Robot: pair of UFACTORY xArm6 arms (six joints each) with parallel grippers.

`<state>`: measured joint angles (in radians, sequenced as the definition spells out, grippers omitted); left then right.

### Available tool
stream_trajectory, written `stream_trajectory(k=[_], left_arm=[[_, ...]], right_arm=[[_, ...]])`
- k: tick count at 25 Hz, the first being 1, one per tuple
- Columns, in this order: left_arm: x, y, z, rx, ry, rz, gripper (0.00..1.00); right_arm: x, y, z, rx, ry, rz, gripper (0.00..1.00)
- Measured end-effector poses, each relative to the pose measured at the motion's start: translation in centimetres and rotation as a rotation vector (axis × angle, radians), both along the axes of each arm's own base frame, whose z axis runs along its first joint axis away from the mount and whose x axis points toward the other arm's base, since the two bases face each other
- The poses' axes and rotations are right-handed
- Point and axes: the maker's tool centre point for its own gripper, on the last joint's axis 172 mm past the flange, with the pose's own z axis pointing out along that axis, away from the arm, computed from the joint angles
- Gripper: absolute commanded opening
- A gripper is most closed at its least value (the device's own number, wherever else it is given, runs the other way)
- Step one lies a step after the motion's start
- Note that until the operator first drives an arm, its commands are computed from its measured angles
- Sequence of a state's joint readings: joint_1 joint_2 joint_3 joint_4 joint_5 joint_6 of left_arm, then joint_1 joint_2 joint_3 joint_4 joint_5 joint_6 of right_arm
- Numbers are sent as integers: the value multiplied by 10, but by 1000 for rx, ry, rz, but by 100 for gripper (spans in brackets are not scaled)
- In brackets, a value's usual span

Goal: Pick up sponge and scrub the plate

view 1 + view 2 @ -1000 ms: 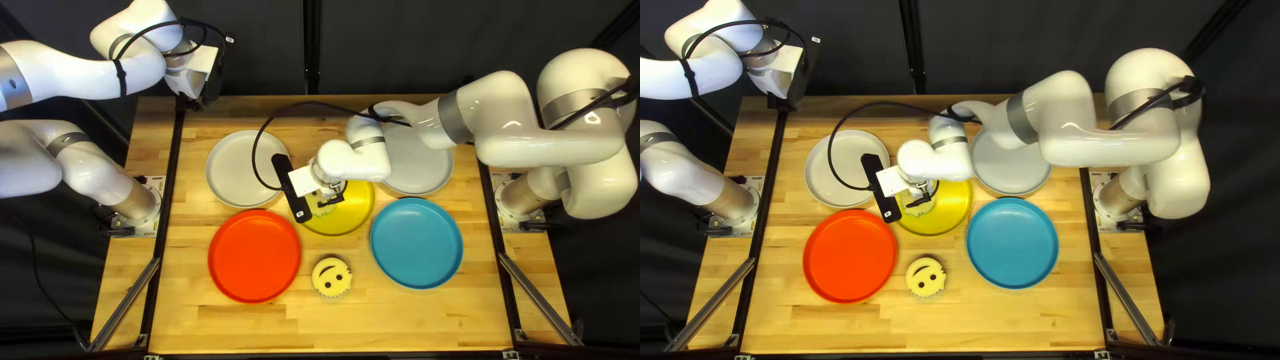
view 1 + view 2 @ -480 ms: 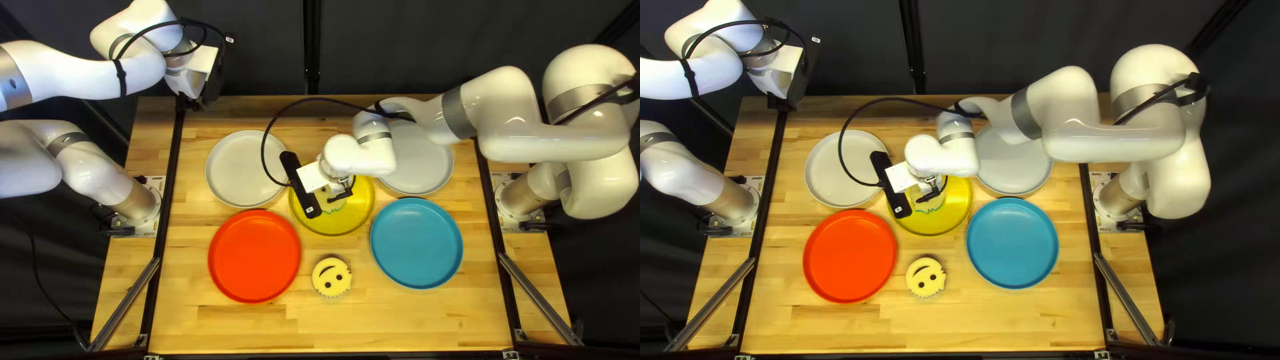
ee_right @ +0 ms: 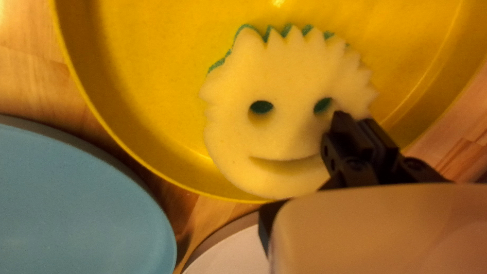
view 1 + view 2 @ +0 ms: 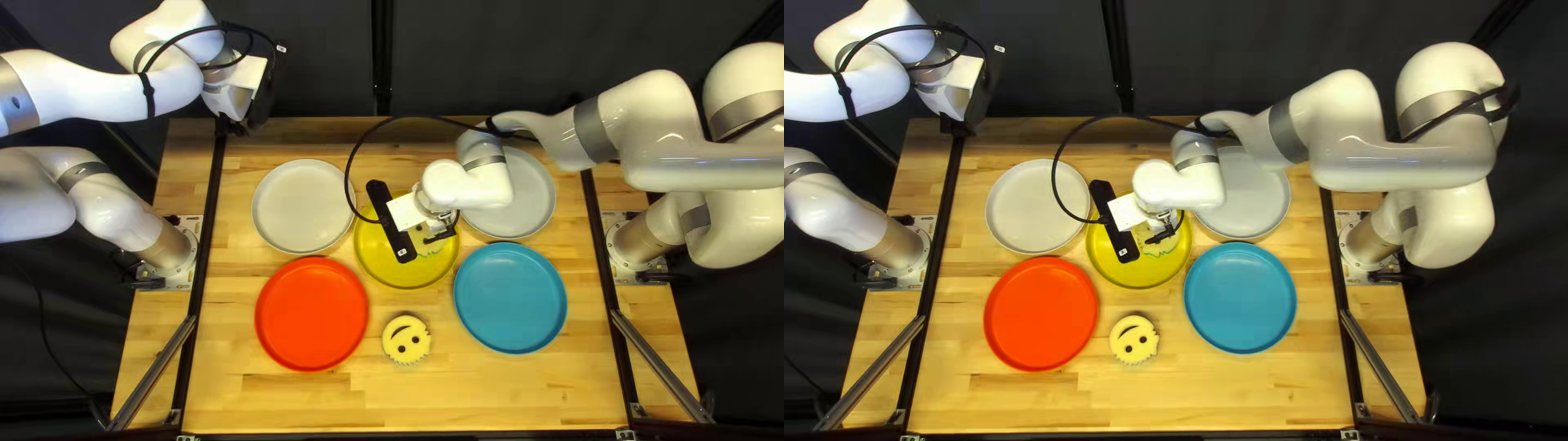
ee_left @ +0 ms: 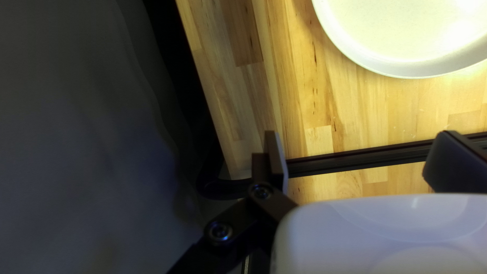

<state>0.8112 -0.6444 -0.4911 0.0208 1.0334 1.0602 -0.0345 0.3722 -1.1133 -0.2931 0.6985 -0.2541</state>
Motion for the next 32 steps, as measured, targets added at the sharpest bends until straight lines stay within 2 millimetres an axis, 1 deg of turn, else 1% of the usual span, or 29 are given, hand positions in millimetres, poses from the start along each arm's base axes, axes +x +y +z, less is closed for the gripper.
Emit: stream_trajectory(k=[4,6,9,11,13,20,24,26,27,32], left_arm=[[0,0,0,0,0,0,100],[0,0,0,0,0,0,100],[0,0,0,0,0,0,100],[0,0,0,0,0,0,100],[0,0,0,0,0,0,100],[0,0,0,0,0,0,100],[0,0,0,0,0,0,100],[0,0,0,0,0,0,100],[0,0,0,0,0,0,100],[0,0,0,0,0,0,100]], right_arm=[[26,-7,-3,4,-10,19,0],[35,-11,-5,7,-12,28,0],[40,-16,-7,11,-14,35,0],[37,-17,-9,13,-12,36,0],[28,-18,-10,16,-7,33,0],[-21,-20,-8,18,14,3,0],[-38,-20,-9,18,22,-14,0],[-40,-22,-8,20,22,-21,0],[-38,-24,-8,21,20,-23,0],[-15,-30,-9,27,6,-21,0]])
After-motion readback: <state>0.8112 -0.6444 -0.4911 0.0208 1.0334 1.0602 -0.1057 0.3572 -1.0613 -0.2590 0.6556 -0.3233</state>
